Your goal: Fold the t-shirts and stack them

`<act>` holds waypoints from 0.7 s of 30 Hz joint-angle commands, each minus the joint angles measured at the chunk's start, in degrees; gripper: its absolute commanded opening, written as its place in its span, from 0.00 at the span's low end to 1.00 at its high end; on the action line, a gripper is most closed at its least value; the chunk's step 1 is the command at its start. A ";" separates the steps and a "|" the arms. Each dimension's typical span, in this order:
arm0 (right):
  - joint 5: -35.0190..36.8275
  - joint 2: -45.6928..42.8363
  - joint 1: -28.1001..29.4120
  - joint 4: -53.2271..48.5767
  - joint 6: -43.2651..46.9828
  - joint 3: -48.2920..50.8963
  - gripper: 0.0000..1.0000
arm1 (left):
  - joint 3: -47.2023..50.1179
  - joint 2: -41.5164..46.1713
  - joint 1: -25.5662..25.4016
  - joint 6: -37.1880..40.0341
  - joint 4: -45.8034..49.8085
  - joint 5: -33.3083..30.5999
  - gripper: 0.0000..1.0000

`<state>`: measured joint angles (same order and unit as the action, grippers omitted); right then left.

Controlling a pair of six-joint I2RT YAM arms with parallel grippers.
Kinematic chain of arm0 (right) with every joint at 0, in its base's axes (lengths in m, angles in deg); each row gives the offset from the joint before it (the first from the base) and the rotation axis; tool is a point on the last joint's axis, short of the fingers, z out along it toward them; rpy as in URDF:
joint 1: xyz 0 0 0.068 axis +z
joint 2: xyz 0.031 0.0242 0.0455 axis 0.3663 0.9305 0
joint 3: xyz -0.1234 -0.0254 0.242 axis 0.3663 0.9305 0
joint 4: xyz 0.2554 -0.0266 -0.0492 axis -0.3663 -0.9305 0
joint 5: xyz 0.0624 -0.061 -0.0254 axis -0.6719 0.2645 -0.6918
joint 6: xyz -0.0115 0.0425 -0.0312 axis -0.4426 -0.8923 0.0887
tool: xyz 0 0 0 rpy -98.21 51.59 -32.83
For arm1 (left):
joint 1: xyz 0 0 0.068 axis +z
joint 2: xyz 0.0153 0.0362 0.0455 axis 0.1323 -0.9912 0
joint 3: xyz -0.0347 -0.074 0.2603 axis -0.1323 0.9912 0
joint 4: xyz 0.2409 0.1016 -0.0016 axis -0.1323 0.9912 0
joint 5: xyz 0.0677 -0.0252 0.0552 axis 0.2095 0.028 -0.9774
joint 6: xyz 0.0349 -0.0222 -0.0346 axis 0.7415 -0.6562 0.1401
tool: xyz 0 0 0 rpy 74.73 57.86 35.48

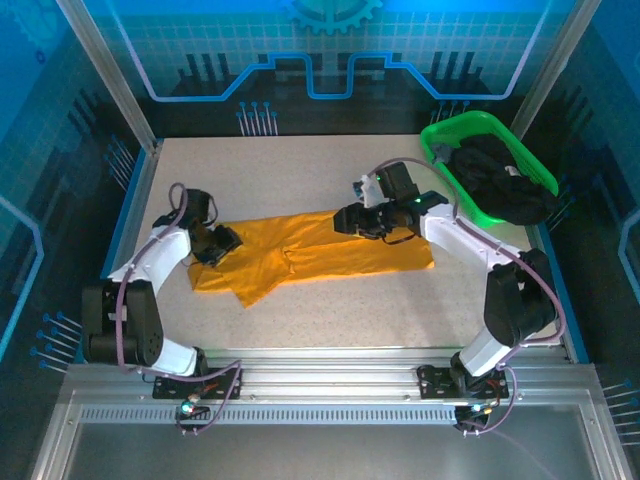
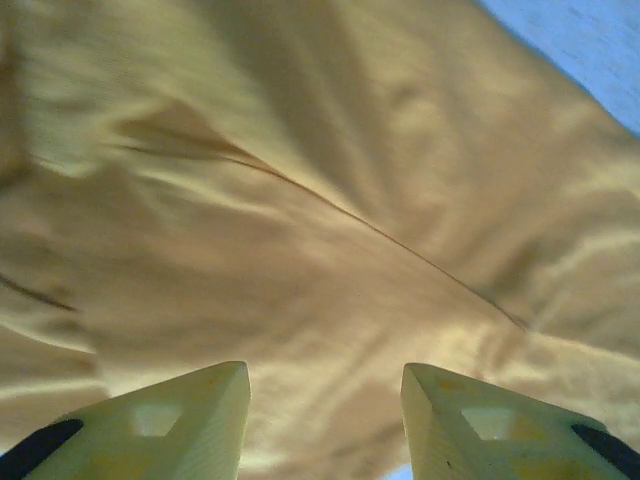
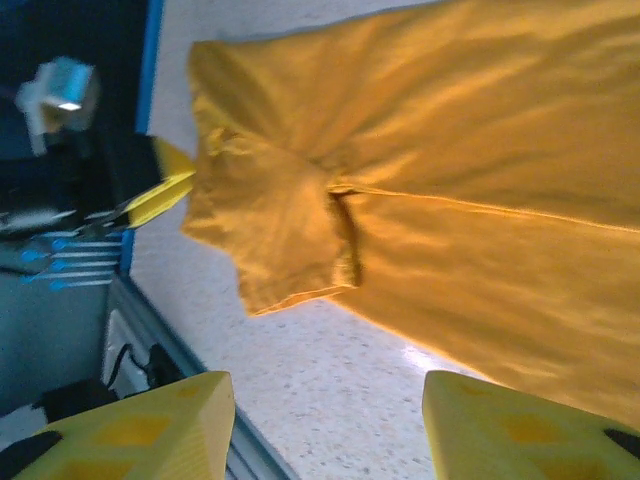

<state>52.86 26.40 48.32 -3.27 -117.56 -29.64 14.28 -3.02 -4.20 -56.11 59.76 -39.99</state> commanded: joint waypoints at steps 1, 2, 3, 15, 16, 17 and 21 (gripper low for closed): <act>-3.80 2.06 2.23 2.85 -0.16 -2.05 0.53 | 1.71 -2.13 3.82 5.42 -2.56 1.17 0.45; -3.67 2.41 2.67 3.01 -0.48 -2.14 0.53 | 1.84 -2.69 4.55 6.12 -2.99 1.02 0.46; -3.53 2.56 2.97 3.21 -0.71 -2.31 0.53 | 1.85 -3.27 5.05 6.59 -3.34 0.95 0.46; -2.37 3.23 3.63 2.43 -1.18 -3.02 0.53 | 3.83 -5.84 5.48 7.77 -3.22 -1.31 0.46; -2.33 3.31 3.66 2.52 -1.28 -3.02 0.53 | 4.02 -5.69 5.49 7.72 -3.20 -1.52 0.46; -2.30 3.40 3.67 2.65 -1.44 -3.01 0.53 | 4.26 -5.65 5.48 7.75 -3.33 -1.41 0.46; -2.30 3.82 3.76 2.62 -1.54 -3.33 0.53 | 5.01 -6.24 5.45 7.33 -4.65 -0.22 0.46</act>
<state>50.98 29.48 51.42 -1.15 -118.66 -31.13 18.06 -8.25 0.93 -49.93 56.17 -40.30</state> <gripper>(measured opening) 0.531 0.458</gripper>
